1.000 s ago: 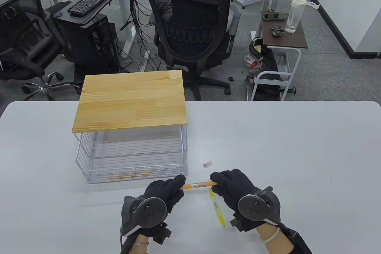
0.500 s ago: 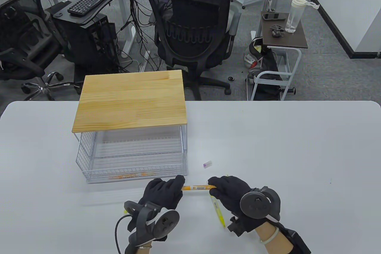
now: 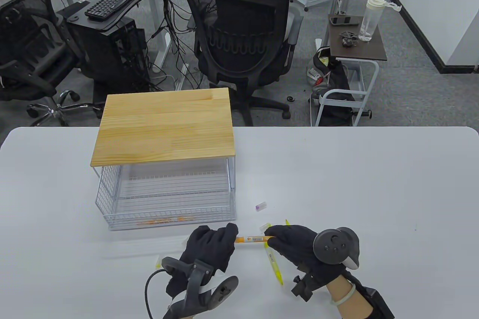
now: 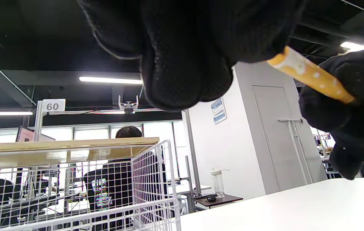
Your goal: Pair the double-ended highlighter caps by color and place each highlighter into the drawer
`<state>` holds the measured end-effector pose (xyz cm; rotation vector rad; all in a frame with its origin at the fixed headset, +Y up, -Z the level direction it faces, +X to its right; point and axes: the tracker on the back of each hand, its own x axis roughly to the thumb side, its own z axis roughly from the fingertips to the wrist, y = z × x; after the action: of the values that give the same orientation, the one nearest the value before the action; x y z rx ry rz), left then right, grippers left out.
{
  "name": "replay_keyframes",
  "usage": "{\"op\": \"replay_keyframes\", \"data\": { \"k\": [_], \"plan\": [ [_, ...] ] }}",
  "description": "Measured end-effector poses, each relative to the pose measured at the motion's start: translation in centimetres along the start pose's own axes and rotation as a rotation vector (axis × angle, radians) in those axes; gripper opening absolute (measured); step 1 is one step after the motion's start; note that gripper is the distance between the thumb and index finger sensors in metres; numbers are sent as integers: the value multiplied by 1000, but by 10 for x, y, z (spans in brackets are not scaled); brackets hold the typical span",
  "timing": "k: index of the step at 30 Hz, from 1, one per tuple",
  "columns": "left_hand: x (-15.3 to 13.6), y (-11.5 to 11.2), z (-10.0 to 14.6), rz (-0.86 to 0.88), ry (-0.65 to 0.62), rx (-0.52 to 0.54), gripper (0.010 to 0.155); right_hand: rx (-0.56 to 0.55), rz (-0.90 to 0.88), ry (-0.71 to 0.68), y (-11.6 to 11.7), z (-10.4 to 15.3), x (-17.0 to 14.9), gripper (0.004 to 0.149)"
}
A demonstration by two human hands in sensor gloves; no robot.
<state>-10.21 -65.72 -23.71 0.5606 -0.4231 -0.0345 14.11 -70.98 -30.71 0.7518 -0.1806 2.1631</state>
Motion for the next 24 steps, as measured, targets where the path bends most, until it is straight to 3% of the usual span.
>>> {"op": "replay_keyframes", "data": {
  "k": [5, 24],
  "plan": [
    [-4, -2, -2, -2, 13, -94, 49, -9, 45, 18, 5, -1, -2, 43],
    [-2, -13, -3, -127, 45, -115, 49, -41, 107, -1, 8, 0, 2, 43]
  ]
}}
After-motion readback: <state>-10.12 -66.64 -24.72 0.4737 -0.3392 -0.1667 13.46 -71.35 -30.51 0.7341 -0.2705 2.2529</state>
